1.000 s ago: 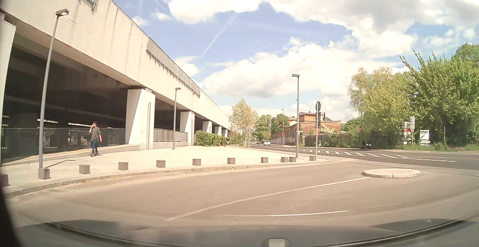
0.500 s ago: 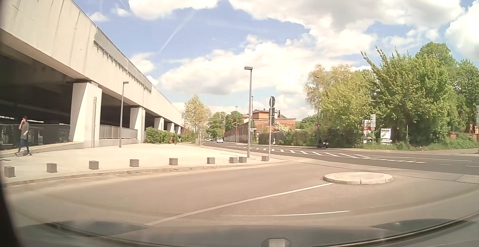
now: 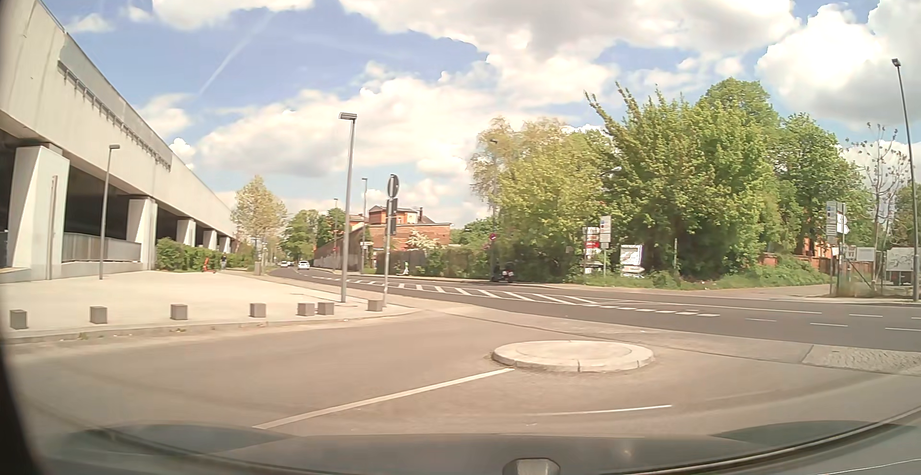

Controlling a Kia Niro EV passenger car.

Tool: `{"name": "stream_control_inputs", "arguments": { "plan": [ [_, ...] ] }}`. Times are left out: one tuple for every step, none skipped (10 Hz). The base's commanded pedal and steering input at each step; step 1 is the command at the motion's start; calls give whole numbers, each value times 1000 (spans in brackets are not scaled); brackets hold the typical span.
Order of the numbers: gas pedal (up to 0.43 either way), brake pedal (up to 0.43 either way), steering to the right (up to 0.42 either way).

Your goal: Follow the waypoints while adhering to traffic rules and regulations

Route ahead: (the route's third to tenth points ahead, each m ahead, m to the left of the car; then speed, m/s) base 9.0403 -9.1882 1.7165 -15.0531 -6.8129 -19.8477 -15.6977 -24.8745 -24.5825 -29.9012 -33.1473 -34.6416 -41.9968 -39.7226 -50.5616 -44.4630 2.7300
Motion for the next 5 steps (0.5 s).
{"name": "stream_control_inputs", "arguments": {
  "plan": [
    [67, 18, 740],
    [67, 18, 761],
    [59, 18, 776],
    [0, 18, 776],
    [0, 18, 756]
  ]
}}
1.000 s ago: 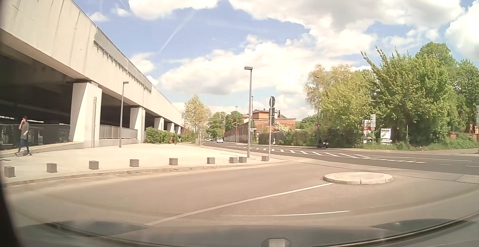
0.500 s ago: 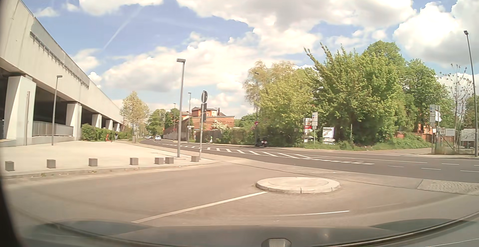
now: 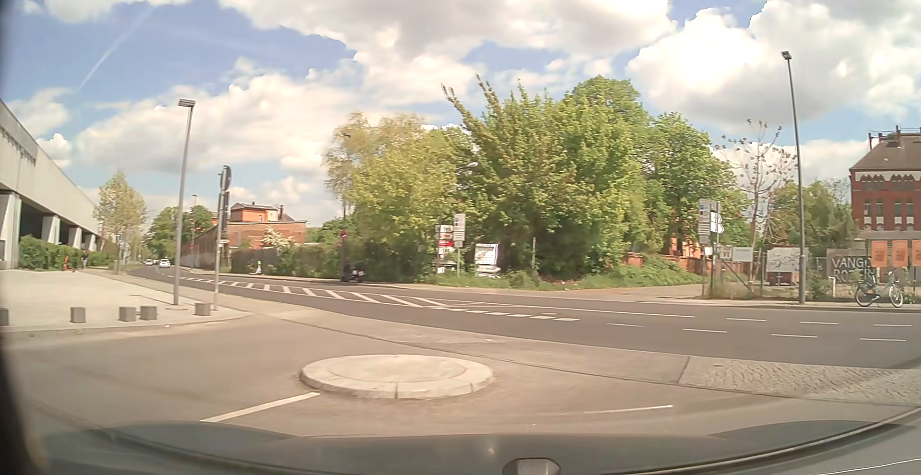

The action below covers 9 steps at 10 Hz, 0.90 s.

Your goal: Follow the waypoints while adhering to traffic rules and regulations

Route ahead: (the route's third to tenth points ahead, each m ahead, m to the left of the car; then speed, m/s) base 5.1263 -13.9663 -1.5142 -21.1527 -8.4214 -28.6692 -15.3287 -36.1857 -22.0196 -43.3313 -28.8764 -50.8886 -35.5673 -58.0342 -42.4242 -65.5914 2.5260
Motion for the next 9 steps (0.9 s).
{"name": "stream_control_inputs", "arguments": {
  "plan": [
    [0, 18, 728],
    [0, 18, 691],
    [0, 18, 664],
    [0, 18, 644],
    [0, 18, 616],
    [0, 18, 589],
    [0, 18, 549],
    [0, 18, 518],
    [8, 18, 483]
  ]
}}
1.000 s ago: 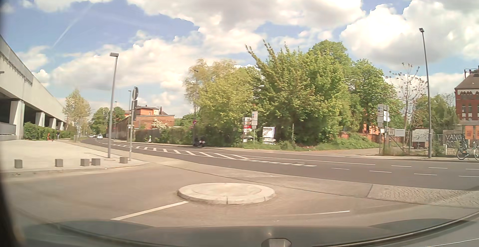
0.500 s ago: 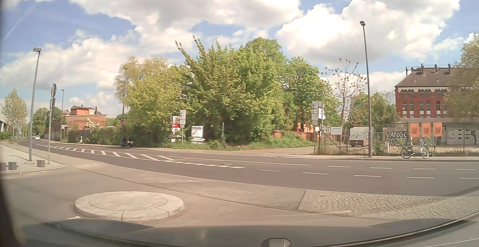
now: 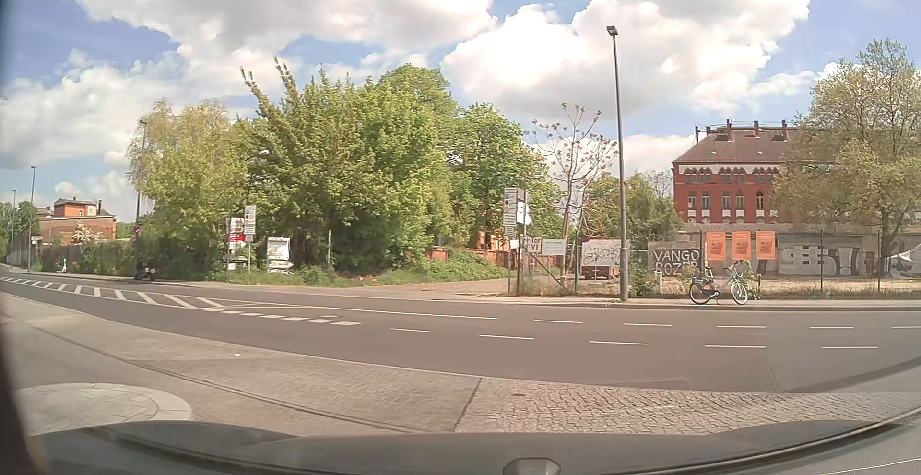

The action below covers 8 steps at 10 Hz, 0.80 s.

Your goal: Follow the waypoints while adhering to traffic rules and regulations

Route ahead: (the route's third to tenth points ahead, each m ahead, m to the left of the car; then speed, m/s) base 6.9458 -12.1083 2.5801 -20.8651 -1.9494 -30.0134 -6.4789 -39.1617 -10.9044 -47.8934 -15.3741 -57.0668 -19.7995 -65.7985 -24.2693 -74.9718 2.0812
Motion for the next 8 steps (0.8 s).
{"name": "stream_control_inputs", "arguments": {
  "plan": [
    [67, 18, 448],
    [138, 18, 411],
    [150, 18, 386],
    [150, 18, 361],
    [150, 18, 346],
    [150, 18, 336],
    [150, 18, 335],
    [150, 18, 336]
  ]
}}
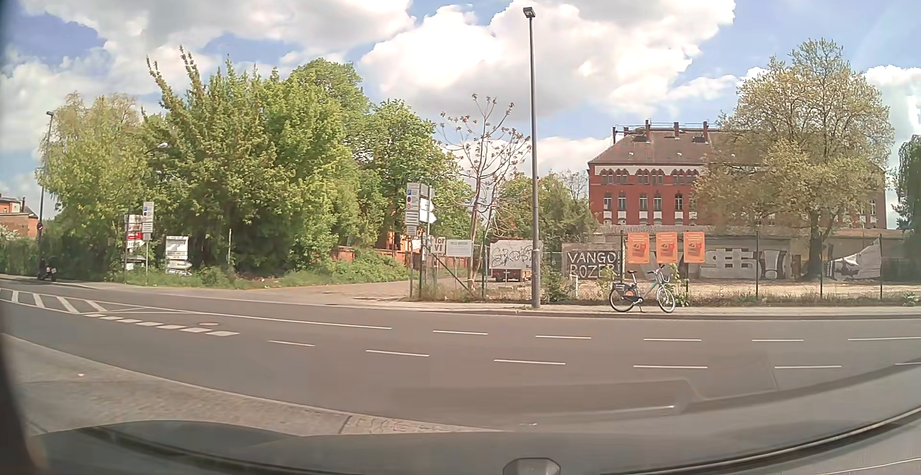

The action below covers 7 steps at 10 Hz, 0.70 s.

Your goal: Follow the waypoints while adhering to traffic rules and regulations

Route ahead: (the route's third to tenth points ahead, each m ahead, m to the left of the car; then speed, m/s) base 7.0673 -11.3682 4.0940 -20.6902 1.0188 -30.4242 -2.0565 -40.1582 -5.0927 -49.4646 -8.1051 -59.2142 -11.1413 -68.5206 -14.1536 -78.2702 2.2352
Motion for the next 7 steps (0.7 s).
{"name": "stream_control_inputs", "arguments": {
  "plan": [
    [130, 18, 336],
    [110, 18, 343],
    [118, 18, 360],
    [118, 18, 387],
    [118, 18, 412],
    [118, 18, 454],
    [110, 18, 487]
  ]
}}
